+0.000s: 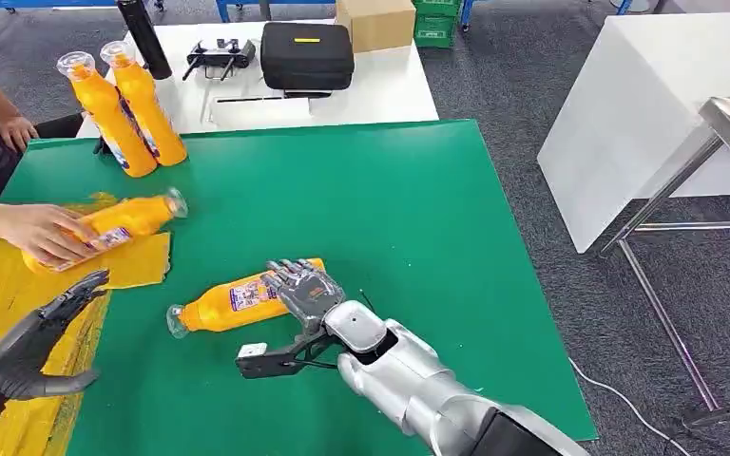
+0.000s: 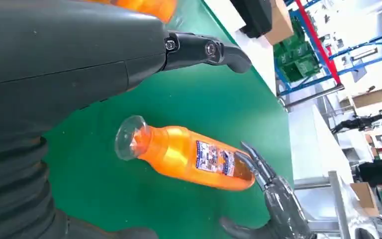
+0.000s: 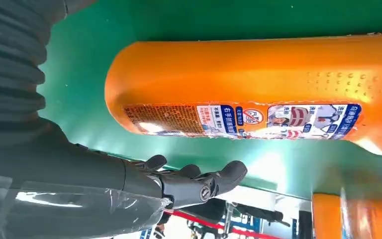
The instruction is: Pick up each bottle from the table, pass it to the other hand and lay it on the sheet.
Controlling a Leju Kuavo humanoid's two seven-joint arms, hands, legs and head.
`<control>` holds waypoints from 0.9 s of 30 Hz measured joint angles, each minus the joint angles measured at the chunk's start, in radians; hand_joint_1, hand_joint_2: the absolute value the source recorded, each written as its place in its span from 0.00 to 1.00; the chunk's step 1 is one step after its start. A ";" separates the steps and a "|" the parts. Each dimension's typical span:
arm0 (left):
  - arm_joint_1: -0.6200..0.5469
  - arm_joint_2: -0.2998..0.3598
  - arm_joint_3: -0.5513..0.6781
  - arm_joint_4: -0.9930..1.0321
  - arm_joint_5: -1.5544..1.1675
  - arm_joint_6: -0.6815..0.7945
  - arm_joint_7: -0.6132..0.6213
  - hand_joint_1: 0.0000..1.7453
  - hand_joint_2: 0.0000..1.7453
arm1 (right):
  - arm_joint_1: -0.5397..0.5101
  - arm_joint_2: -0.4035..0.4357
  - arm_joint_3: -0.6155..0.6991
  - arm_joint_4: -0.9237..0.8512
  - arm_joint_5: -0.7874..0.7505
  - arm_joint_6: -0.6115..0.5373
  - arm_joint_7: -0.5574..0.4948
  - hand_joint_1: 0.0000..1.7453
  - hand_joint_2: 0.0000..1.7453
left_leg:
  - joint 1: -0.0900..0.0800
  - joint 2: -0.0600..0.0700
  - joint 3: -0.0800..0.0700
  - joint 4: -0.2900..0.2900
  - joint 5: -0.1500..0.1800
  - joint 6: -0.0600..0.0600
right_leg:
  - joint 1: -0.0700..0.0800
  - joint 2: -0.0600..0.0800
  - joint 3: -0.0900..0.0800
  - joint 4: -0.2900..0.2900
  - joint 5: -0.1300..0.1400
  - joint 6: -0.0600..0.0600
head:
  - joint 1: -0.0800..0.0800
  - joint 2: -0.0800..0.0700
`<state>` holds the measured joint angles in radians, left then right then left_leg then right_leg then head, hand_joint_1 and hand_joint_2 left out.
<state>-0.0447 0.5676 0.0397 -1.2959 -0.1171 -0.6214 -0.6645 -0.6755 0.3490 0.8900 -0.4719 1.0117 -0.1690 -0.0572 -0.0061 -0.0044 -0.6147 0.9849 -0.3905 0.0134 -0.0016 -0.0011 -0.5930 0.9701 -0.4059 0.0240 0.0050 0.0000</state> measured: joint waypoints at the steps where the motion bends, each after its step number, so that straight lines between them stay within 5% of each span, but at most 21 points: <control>1: 0.003 0.000 0.002 -0.003 0.000 0.000 0.000 0.00 1.00 | 0.000 0.000 0.000 0.000 0.000 0.000 0.000 0.00 1.00 | 0.000 0.000 0.000 0.000 0.000 0.000 | 0.000 0.000 0.000 0.000 0.000 0.000 | 0.000 0.000; 27: 0.015 -0.010 0.019 -0.021 0.001 -0.006 0.000 0.00 1.00 | -0.013 -0.001 -0.019 -0.003 -0.003 -0.001 0.007 0.00 1.00 | 0.000 0.000 0.000 0.000 0.000 0.000 | 0.000 0.000 0.000 0.000 0.000 0.000 | 0.000 0.000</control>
<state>-0.0294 0.5573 0.0591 -1.3169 -0.1160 -0.6275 -0.6645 -0.6882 0.3483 0.8709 -0.4746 1.0086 -0.1701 -0.0504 -0.0061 -0.0044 -0.6146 0.9850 -0.3905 0.0135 -0.0017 -0.0010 -0.5931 0.9700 -0.4058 0.0241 0.0050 0.0000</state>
